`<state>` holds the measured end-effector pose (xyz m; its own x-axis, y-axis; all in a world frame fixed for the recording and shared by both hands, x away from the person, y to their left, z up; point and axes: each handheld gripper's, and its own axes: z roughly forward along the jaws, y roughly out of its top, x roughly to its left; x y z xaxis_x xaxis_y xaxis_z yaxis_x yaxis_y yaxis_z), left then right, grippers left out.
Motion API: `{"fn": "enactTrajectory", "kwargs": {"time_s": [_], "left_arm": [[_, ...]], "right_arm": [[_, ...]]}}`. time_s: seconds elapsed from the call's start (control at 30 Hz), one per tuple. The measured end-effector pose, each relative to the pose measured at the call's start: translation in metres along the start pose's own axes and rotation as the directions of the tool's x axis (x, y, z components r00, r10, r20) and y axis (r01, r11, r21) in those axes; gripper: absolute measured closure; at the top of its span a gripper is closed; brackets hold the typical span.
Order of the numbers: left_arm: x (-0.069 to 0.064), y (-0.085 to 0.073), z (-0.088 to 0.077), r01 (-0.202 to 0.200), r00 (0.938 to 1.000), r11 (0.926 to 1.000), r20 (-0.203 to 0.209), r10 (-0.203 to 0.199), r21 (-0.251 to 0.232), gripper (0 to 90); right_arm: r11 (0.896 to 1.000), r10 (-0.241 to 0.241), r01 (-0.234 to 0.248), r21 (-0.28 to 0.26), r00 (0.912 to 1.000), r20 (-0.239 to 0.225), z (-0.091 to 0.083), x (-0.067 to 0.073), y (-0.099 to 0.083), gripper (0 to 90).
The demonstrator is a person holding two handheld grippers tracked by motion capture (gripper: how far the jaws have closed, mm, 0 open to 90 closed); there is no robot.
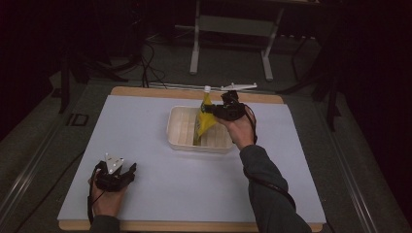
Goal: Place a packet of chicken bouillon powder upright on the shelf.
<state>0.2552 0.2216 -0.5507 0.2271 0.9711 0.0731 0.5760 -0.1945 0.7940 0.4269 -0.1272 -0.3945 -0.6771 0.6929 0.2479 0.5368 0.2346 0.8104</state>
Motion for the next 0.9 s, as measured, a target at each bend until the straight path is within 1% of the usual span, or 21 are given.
{"fn": "enactTrajectory", "kwargs": {"time_s": [0.3,0.4,0.47,0.5,0.53,0.57,0.63,0.77,0.8,0.83,0.9], "left_arm": [[-0.0001,0.0000,0.0000,-0.001,1.0000,1.0000,0.001,0.001,0.000,46.5],[0.0000,-0.0001,-0.0001,0.002,1.0000,1.0000,0.000,-0.002,-0.001,46.5],[0.0000,-0.0001,0.0000,0.001,1.0000,1.0000,0.001,-0.001,0.000,46.5],[0.0000,-0.0001,0.0000,0.001,1.0000,1.0000,0.001,-0.001,0.000,46.5],[-0.0002,-0.0001,0.0004,-0.001,1.0000,1.0000,0.002,0.001,0.001,46.4],[-0.0002,-0.0001,0.0004,-0.001,1.0000,1.0000,0.002,0.001,0.001,46.5],[-0.0005,0.0000,0.0005,-0.004,1.0000,1.0000,0.001,0.004,0.005,46.4],[-0.0004,-0.0001,0.0005,-0.002,1.0000,1.0000,0.002,0.002,0.003,46.4],[-0.0004,-0.0001,0.0005,-0.002,1.0000,1.0000,0.002,0.002,0.003,46.4],[-0.0004,-0.0001,0.0006,-0.003,1.0000,1.0000,0.002,0.003,0.005,46.4],[-0.0005,-0.0001,0.0004,-0.004,1.0000,1.0000,0.002,0.004,0.005,46.4]], "right_arm": [[1.000,-0.015,0.015,0.024,0.9999,0.001,0.0025,-0.0018,0.0053,90.0],[0.999,-0.011,0.011,0.033,0.9999,0.005,0.0019,-0.0029,0.0067,89.9],[0.999,-0.025,0.026,0.046,0.9996,-0.014,0.0008,-0.0047,0.0065,89.9],[0.999,-0.025,0.026,0.046,0.9996,-0.014,0.0008,-0.0047,0.0065,89.9],[0.997,-0.052,0.054,0.050,0.9981,-0.034,-0.0001,-0.0040,0.0050,90.0],[0.997,-0.063,0.065,0.049,0.9969,-0.046,-0.0002,-0.0039,0.0042,90.0],[0.997,-0.067,0.071,0.045,0.9941,-0.085,0.0003,-0.0042,0.0024,90.0],[0.998,-0.042,0.047,0.052,0.9947,-0.094,0.0026,-0.0080,0.0020,90.0],[0.998,-0.042,0.047,0.052,0.9947,-0.094,0.0026,-0.0080,0.0020,90.0],[0.998,-0.025,0.030,0.062,0.9961,-0.085,0.0028,-0.0090,0.0032,89.9],[0.997,-0.028,0.033,0.071,0.9973,-0.068,0.0031,-0.0083,0.0048,89.9]]}}
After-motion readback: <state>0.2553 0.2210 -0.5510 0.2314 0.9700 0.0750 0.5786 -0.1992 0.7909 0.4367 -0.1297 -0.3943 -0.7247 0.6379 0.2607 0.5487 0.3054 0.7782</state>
